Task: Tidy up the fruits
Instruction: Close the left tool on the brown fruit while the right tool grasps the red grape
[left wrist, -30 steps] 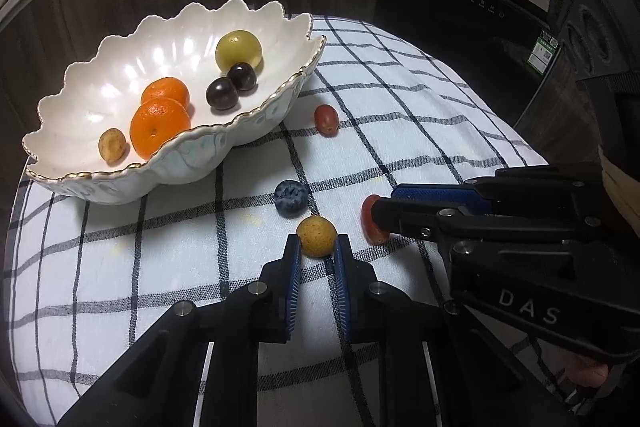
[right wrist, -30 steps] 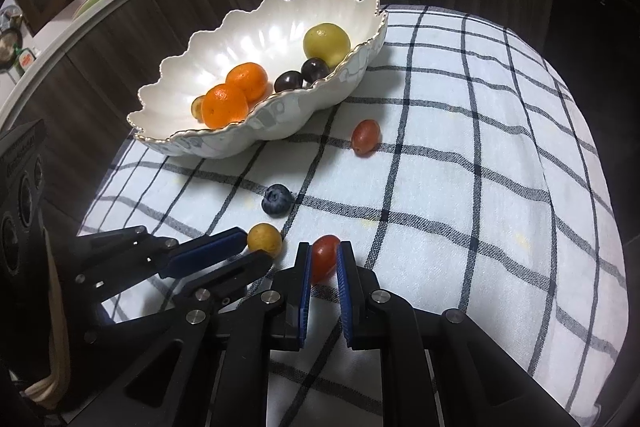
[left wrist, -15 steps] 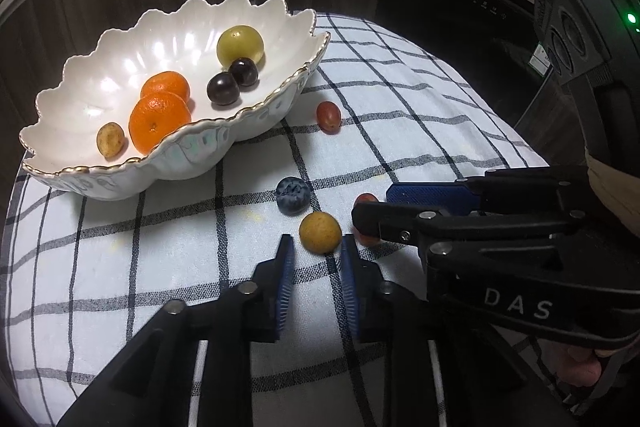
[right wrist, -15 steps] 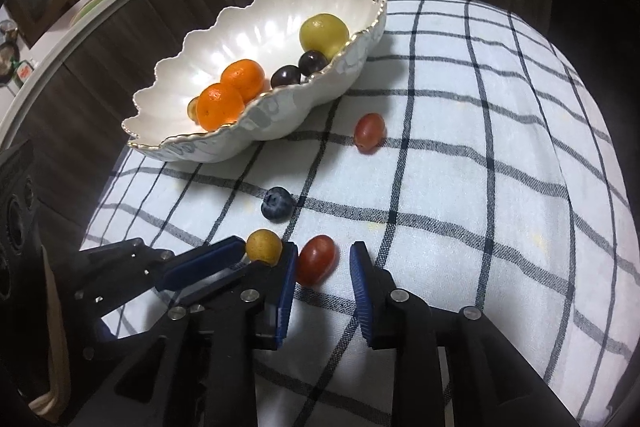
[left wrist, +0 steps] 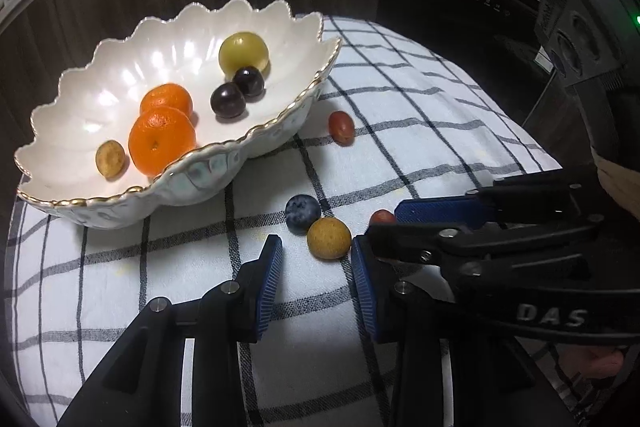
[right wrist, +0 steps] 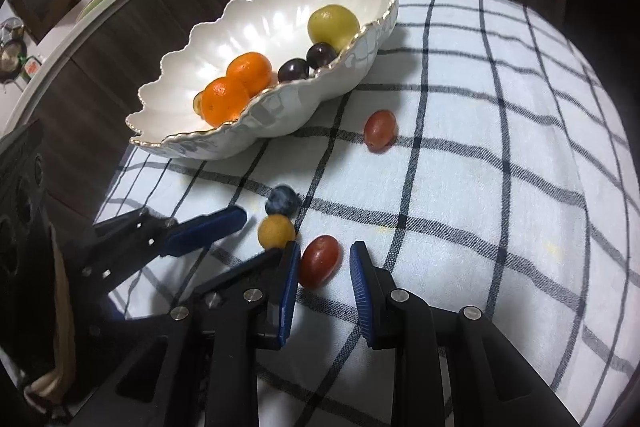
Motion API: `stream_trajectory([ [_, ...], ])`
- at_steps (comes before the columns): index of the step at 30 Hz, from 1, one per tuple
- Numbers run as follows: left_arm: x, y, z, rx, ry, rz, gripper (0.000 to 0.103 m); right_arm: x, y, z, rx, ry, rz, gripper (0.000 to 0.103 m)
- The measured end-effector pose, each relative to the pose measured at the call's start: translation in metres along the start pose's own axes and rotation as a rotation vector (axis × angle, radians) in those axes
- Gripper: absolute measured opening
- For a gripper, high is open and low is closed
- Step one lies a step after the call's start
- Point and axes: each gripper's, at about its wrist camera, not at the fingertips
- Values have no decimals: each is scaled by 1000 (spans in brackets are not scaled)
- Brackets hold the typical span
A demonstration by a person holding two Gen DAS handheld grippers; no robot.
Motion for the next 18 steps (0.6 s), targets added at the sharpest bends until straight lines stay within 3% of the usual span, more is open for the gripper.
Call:
stream_trajectory([
  [4,-1,0,-4,-14,2,-1,29,-2,0,1,2,23,16,21],
  [8,-1,0,-8,-14,-8,3,24,-2,-1,4,15,14,13,21],
  [18,10,2,-11,-13,-1,-20,23,7,-1,6,24,-6,-13,21],
])
Point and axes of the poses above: each gripper's, at about its wrist camera, not at the fingertips, and x roughly against the way its jaws point, z to its left, y to its top, and after that the axes turned 8 degrees about y, right-handed
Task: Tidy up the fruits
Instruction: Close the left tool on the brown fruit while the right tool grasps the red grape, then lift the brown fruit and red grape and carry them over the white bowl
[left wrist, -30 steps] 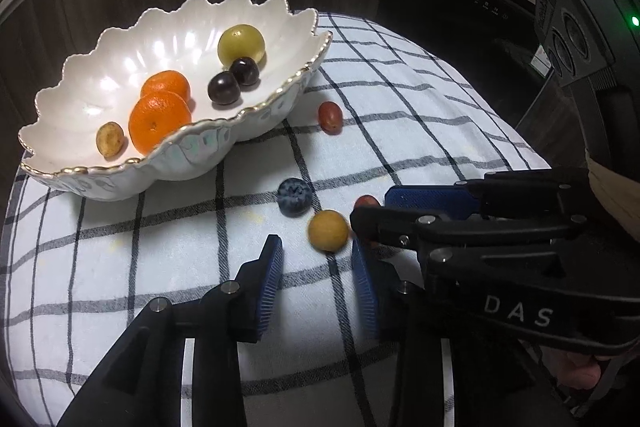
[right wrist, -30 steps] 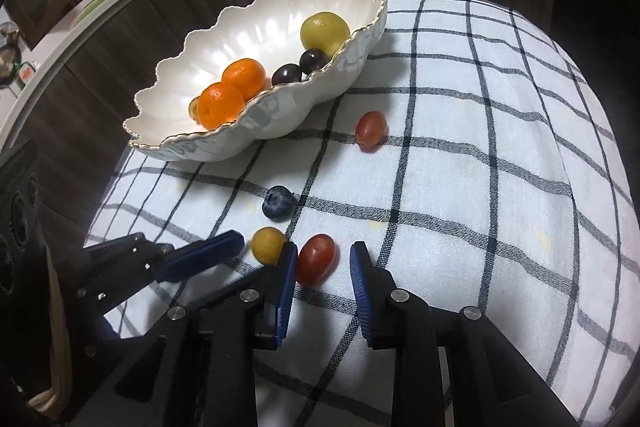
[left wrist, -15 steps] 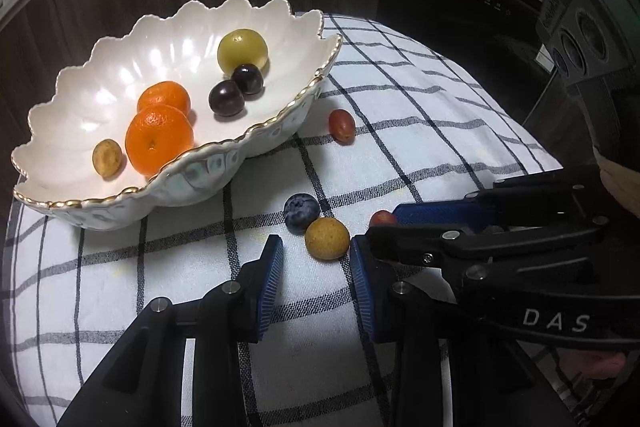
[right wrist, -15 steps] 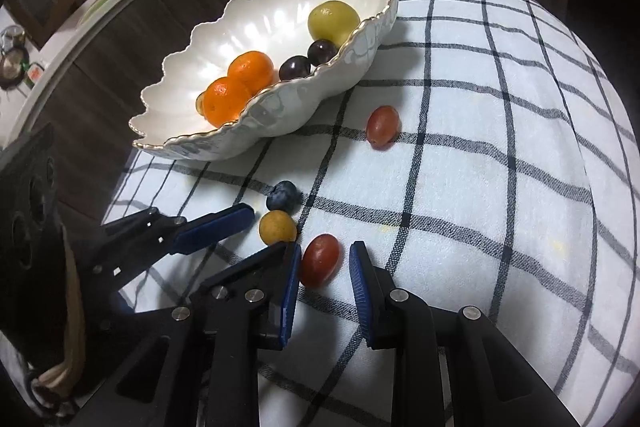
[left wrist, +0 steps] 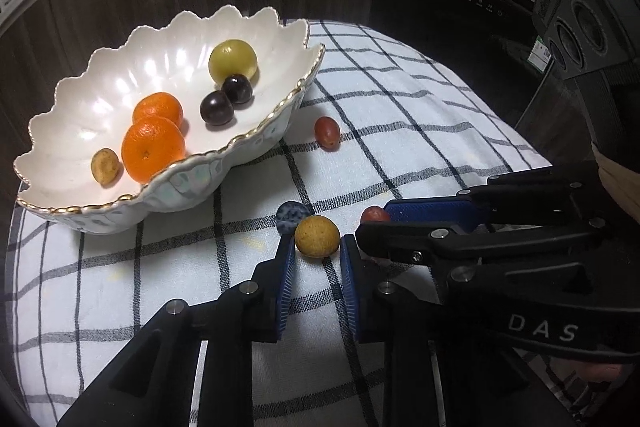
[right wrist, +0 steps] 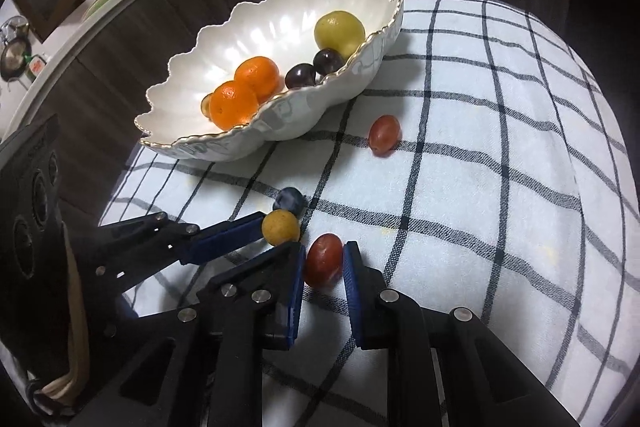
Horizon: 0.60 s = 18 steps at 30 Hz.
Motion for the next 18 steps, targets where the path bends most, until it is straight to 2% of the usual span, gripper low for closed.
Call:
stream_trajectory([
  [18,56,3,10,39,40,-84,23,43,2,29,50,-22,-80,21],
])
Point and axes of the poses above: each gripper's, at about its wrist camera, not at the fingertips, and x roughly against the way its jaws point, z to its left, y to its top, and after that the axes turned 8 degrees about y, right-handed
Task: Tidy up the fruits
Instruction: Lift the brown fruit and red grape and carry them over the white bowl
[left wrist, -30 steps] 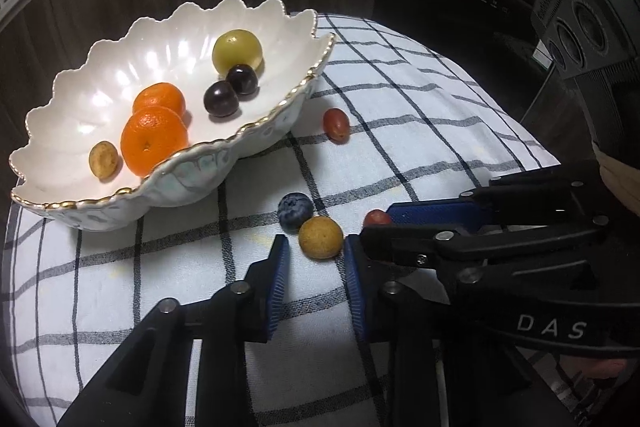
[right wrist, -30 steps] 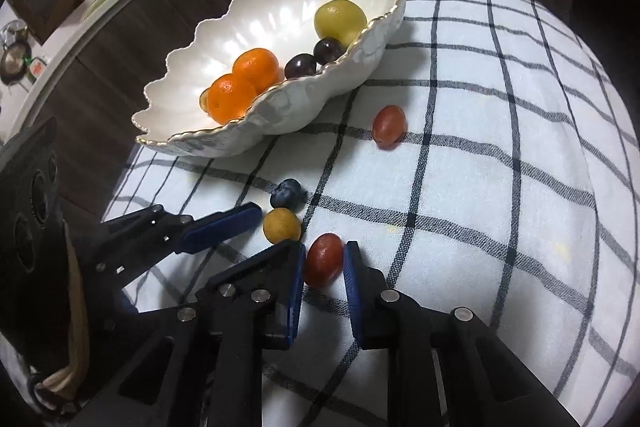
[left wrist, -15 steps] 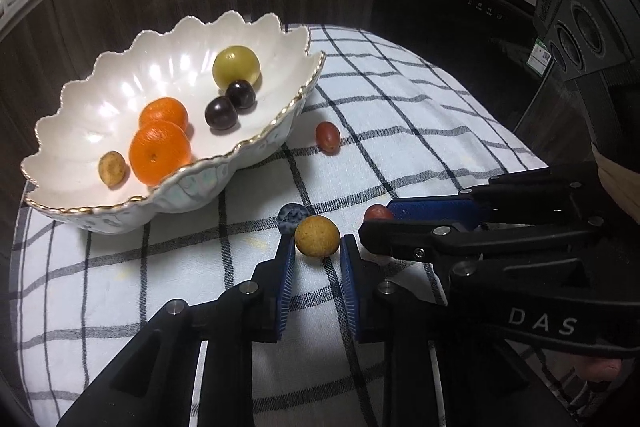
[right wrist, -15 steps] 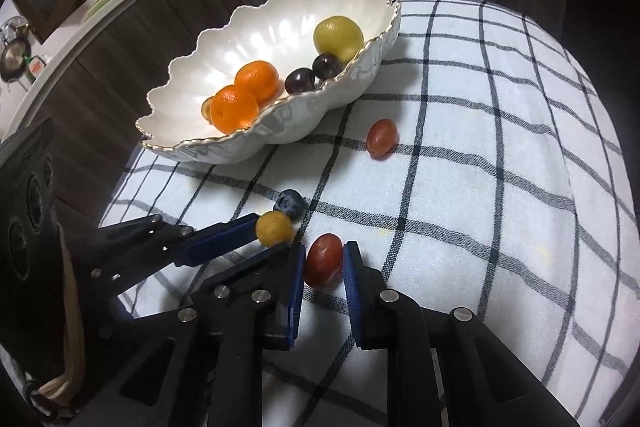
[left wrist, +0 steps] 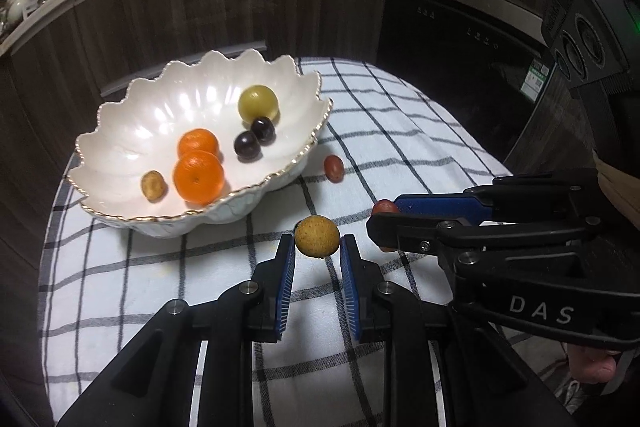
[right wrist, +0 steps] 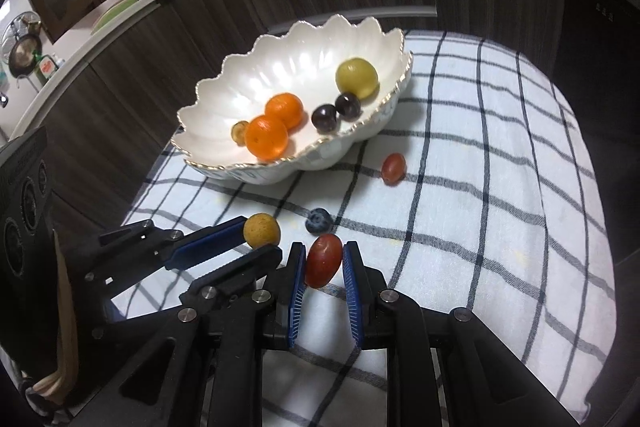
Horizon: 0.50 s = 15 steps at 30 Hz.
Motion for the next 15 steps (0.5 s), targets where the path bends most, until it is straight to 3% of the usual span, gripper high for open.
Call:
stream_trajectory([
  [15,25,15,41,103,40,-64,23,11,29,39,85,-15,-40,21],
])
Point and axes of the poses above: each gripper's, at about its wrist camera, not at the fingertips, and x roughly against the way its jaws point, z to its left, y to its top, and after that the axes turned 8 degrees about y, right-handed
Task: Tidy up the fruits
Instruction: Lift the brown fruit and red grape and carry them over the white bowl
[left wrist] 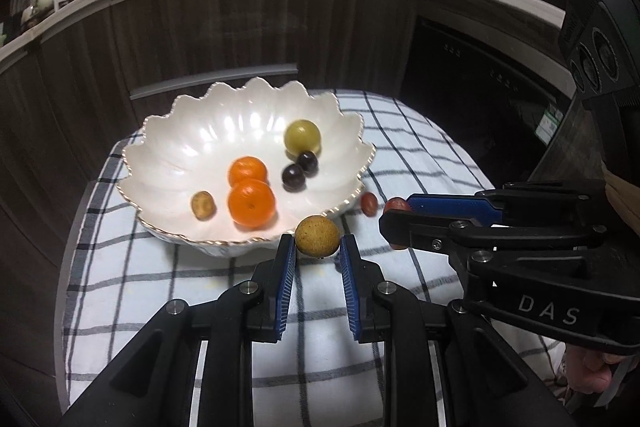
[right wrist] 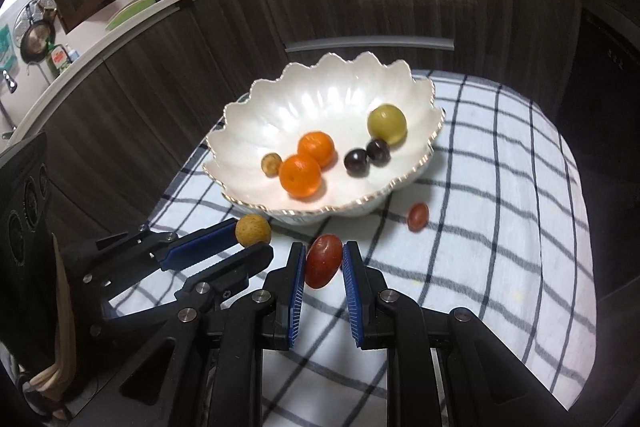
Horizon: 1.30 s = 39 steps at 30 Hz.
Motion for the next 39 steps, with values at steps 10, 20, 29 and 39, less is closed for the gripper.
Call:
stream_trajectory([
  [10,0,19,39,73,30,-32,24,-9,31,23,40,-9,-26,21],
  [20,-17,49,72,125,64,-45,24,-31,66,27,62,-38,-41,21],
  [29,-43,70,95,162,86,-37,24,-50,90,18,45,-61,-52,21],
  [39,-74,80,115,209,91,12,24,-68,113,14,62,-114,-59,21],
])
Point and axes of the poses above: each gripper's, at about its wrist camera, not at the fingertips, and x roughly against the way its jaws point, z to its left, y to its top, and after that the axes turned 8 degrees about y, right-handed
